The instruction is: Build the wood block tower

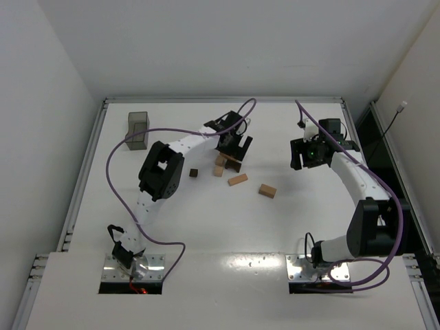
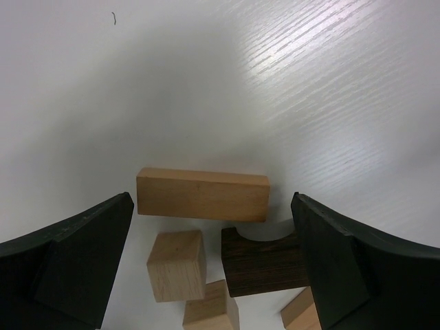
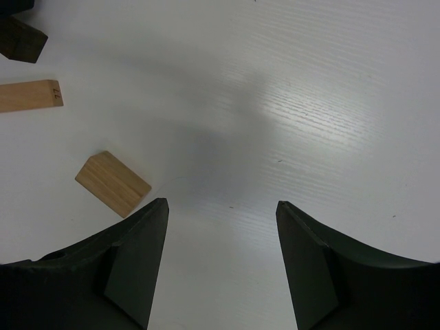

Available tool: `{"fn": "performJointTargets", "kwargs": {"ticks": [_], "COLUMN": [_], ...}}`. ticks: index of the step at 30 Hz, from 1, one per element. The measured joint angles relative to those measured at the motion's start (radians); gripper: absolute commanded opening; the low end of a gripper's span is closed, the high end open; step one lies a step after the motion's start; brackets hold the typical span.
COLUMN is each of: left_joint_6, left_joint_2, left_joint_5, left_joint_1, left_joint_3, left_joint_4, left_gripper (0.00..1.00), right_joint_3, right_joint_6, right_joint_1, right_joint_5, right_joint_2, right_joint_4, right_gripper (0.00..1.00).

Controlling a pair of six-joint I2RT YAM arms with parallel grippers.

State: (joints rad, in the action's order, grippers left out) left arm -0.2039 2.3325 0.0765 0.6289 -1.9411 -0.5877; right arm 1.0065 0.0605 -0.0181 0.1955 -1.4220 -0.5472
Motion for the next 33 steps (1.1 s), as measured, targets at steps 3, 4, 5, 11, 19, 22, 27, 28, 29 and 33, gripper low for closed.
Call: {"fn": "performJointTargets", "kwargs": {"ticks": [3,4,5,11,19,22,27,28,29,33], "left_joint_6": [-0.001,-0.002,-0.004,-0.008,-0.007,-0.007,-0.006,-0.005,-0.003,0.002], "left_joint_2": [0.01,0.013,0.016,0.034,0.035,0.033,-0.023,-0.049,-0.075,-0.185], "left_joint_5": [0.001,0.001,0.001,0.002,-0.01,-0.011,-0.019,-0.021,-0.022,-0.026], "left_joint_1": [0.0,0.0,0.0,0.0,-0.002,-0.002,0.0,0.002,0.005,0.023], "left_joint_3": [0.0,0.001,0.001,0.001,0.002,0.011,0.117,0.163,0.202,0.381], "left_joint_4": [0.002,0.002,0.002,0.011,0.025,0.036,0.096,0.116,0.124,0.155], "left_gripper": [0.99,0.99,0.99,0.8,0.38,0.23,0.14,0.11,0.1,0.07], "right_joint_3": [0.0,0.0,0.0,0.0,0.0,0.0,0.0,0.0,0.0,0.0], "right_joint_6": [0.0,0.0,0.0,0.0,0.0,0.0,0.0,0.0,0.0,0.0], "right_joint_1": [0.0,0.0,0.0,0.0,0.0,0.0,0.0,0.0,0.0,0.0], "right_joint_5": [0.0,0.0,0.0,0.0,0.0,0.0,0.0,0.0,0.0,0.0], "right_joint_2": [-0.001,-0.001,-0.002,-0.012,-0.019,-0.019,-0.019,-0.019,-0.019,-0.019], "right_joint_4": [0.0,0.0,0.0,0.001,0.001,0.002,0.002,0.002,0.002,0.002], "right_gripper": [0.61,0.61,0.61,0.61,0.61,0.61,0.61,0.61,0.61,0.61]}}
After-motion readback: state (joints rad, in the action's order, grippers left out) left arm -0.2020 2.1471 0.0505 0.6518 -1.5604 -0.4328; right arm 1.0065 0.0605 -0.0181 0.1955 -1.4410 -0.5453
